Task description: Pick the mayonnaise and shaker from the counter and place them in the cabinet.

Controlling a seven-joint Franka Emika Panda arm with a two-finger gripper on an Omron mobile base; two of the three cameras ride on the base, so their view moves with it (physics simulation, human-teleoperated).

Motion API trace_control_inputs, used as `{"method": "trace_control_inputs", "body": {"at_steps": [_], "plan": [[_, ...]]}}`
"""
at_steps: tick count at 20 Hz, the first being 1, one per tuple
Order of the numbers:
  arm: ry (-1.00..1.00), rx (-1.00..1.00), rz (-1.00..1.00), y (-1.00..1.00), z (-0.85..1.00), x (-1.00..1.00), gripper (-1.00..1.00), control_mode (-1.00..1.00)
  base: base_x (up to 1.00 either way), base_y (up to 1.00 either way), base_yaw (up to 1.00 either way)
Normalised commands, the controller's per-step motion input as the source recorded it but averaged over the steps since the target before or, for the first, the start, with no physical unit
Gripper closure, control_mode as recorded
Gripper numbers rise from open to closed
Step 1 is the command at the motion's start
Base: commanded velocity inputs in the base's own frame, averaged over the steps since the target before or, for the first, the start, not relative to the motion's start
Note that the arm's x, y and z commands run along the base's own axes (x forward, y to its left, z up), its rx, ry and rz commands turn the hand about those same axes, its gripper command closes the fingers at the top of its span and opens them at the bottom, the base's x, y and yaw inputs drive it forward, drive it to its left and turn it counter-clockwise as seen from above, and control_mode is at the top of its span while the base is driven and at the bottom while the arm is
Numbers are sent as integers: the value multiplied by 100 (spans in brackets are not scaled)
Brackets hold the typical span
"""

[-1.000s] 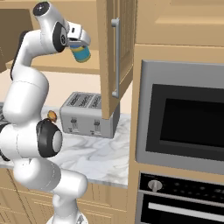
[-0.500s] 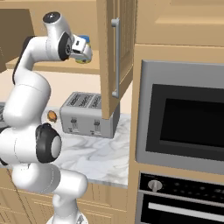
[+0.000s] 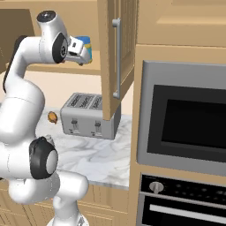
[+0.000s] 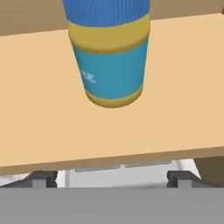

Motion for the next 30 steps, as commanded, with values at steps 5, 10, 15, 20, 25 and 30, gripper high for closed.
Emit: {"method": "trace_control_inputs", "body": {"at_steps": [5, 10, 15, 20, 25, 30], "plan": [[0, 0, 4, 0, -2, -65, -100, -100, 0, 0, 0], [0, 0, 8, 0, -38, -55, -100, -100, 0, 0, 0], [0, 0, 13, 1, -71, -43, -100, -100, 0, 0, 0], [0, 0, 17, 13, -81, -39, -100, -100, 0, 0, 0], [0, 0, 19, 23, -76, -32, -100, -100, 0, 0, 0], [0, -1, 17, 28, -48, -6, -100, -100, 0, 0, 0]]}}
